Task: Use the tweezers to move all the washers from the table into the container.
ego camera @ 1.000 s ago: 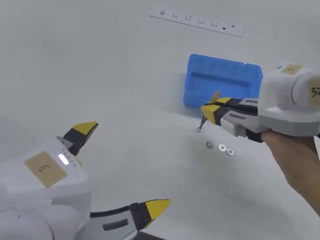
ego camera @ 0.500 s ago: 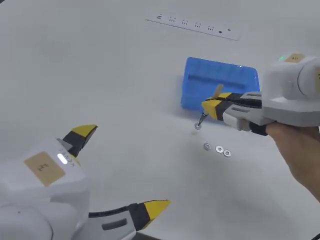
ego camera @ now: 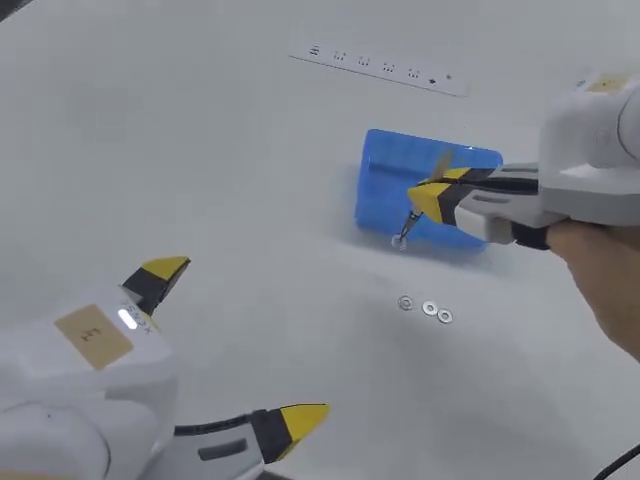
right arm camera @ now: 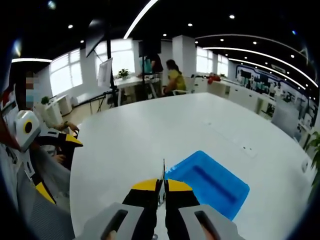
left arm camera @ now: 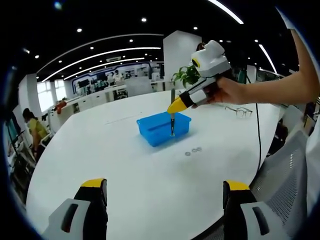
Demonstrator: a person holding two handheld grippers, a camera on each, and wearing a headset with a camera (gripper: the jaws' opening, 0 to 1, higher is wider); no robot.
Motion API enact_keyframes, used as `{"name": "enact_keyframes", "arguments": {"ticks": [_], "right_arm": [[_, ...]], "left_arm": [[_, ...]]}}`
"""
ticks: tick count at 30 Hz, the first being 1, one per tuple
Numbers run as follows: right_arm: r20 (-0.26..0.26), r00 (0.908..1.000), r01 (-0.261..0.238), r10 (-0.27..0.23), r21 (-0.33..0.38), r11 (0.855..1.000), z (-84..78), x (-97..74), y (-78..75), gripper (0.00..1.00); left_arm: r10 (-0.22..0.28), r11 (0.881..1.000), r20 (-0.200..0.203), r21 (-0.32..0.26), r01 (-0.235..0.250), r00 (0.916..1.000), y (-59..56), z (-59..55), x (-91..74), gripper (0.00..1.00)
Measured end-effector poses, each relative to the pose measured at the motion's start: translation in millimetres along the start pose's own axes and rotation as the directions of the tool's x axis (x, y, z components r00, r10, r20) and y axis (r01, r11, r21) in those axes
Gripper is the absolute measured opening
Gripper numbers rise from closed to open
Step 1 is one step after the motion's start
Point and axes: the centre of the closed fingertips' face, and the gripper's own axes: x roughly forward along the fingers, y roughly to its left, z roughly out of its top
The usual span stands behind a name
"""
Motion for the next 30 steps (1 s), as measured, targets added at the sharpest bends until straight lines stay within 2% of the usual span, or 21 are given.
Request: {"name": "enact_keyframes", "arguments": {"ticks": [6, 11, 14, 18, 24, 30], "right_arm": [[0.001, 1.0000, -0.003, 0.003, -0.015, 1.000, 10.3, 0.6, -3.3, 0.00], [0.022, 0.9998, 0.005, -0.004, -0.017, 1.000, 21.2, -0.2, -10.2, 0.00], [0.028, 0.9995, 0.015, -0.015, -0.022, 1.000, 26.0, 0.5, -15.0, 0.00], [0.038, 0.9989, 0.030, -0.029, -0.022, 0.999, 30.9, 3.9, -22.9, 0.00], [0.044, 0.9982, 0.040, -0.039, -0.008, 0.999, 32.3, 16.4, -36.7, 0.00], [0.025, 0.9986, 0.046, -0.046, 0.002, 0.999, 22.2, 29.5, -43.6, 0.00]], "left_arm": [[-0.003, 1.000, -0.006, -0.005, 0.003, 1.0000, 0.2, -1.2, 0.5, 0.99], [-0.003, 1.000, -0.014, 0.000, 0.003, 0.9999, 0.4, -3.1, 0.8, 0.99], [-0.024, 1.000, 0.003, -0.018, 0.024, 0.9997, -2.8, -0.2, 0.3, 0.99], [-0.019, 1.000, -0.005, -0.021, 0.019, 0.9998, -1.5, -2.0, 0.7, 0.99], [-0.019, 1.000, -0.023, -0.010, 0.018, 0.9996, -1.7, -5.5, 1.8, 0.99], [-0.030, 0.999, -0.021, -0.019, 0.030, 0.9993, -3.9, -5.4, 1.5, 0.99]]}}
